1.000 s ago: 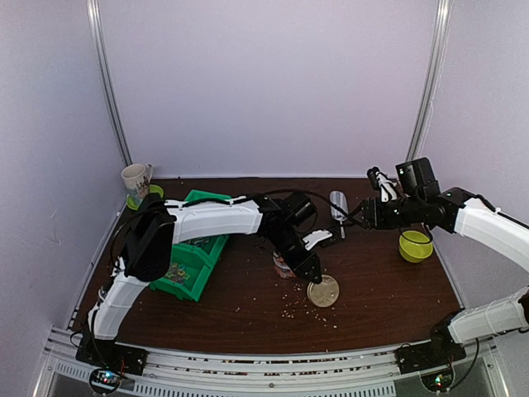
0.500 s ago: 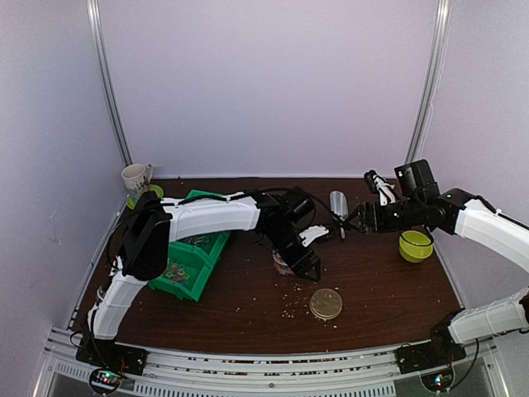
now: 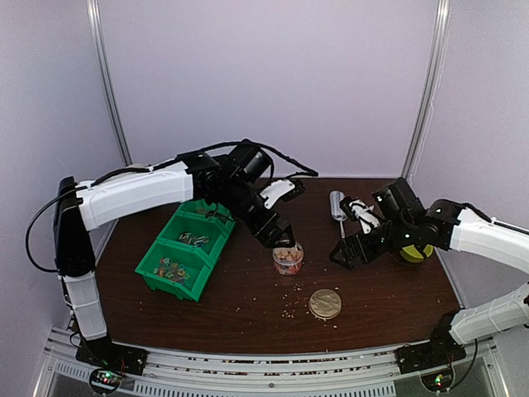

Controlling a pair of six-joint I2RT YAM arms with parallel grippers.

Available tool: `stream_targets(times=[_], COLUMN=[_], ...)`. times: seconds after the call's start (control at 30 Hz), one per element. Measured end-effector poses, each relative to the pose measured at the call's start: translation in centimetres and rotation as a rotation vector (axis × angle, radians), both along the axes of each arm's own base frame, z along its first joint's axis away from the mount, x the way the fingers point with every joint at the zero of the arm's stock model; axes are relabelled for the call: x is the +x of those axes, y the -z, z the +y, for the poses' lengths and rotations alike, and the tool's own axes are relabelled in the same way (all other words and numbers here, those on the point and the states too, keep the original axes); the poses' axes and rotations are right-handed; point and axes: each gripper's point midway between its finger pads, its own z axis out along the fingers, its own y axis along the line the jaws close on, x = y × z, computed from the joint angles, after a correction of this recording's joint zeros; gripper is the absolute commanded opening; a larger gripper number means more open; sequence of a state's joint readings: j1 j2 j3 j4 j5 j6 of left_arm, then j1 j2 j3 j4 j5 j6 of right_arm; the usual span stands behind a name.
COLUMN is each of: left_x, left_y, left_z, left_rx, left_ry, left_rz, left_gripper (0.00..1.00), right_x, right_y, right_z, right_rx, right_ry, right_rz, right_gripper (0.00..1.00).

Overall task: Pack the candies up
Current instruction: Pick up the box lid from the center of the board.

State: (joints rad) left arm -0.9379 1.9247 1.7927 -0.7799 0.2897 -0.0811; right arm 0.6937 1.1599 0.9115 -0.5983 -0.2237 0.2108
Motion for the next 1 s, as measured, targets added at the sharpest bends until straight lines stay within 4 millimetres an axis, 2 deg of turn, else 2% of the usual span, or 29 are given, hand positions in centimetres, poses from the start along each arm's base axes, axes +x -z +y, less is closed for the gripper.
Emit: stream_targets(times=[0.07,0.3,0.43,0.57,0.67,0.77,1.0], left_x=[-0.1,2.1,2.3,2.6,3.1,3.4,3.8], left_y=[0.0,1.6,1.3,1.2,1.9,2.6,2.2], left_z=[1.8,9.8,12.6,14.4,15.4,15.9,15.7], left_rx=[0.011,0.111,0.123,0.106,0.104,0.115,0.101], left_ry=[-0.027,-0.218,-0.282,-0.326,-0.357,-0.371,-0.381], left_rz=[-0.006,-0.062,-0.105,-0.141,-0.162,-0.166,-0.187], left_gripper=[0.98,0.98,0.98,0.98,0.98,0.98,0.98], right_x=[-0.9,-3.5,-4.3,-4.7,-4.9,-5.2,-5.7], right_y=[0.8,5.7,7.5,9.1,10.2,11.0,12.3], right_z=[0.8,2.7,3.1,3.6,3.7,3.9,4.0], right_rx=[-0.037,-0.235,-0.323,-0.376,-0.409,-0.428,-0.45], right_ry=[-0.042,-0.152,-0.183,-0.201,-0.209,-0.221,-0.237], right_rz=[0.008,0.082,0.115,0.147,0.18,0.204,0.245], right_gripper=[1.0,1.0,1.0,1.0,1.0,1.0,1.0])
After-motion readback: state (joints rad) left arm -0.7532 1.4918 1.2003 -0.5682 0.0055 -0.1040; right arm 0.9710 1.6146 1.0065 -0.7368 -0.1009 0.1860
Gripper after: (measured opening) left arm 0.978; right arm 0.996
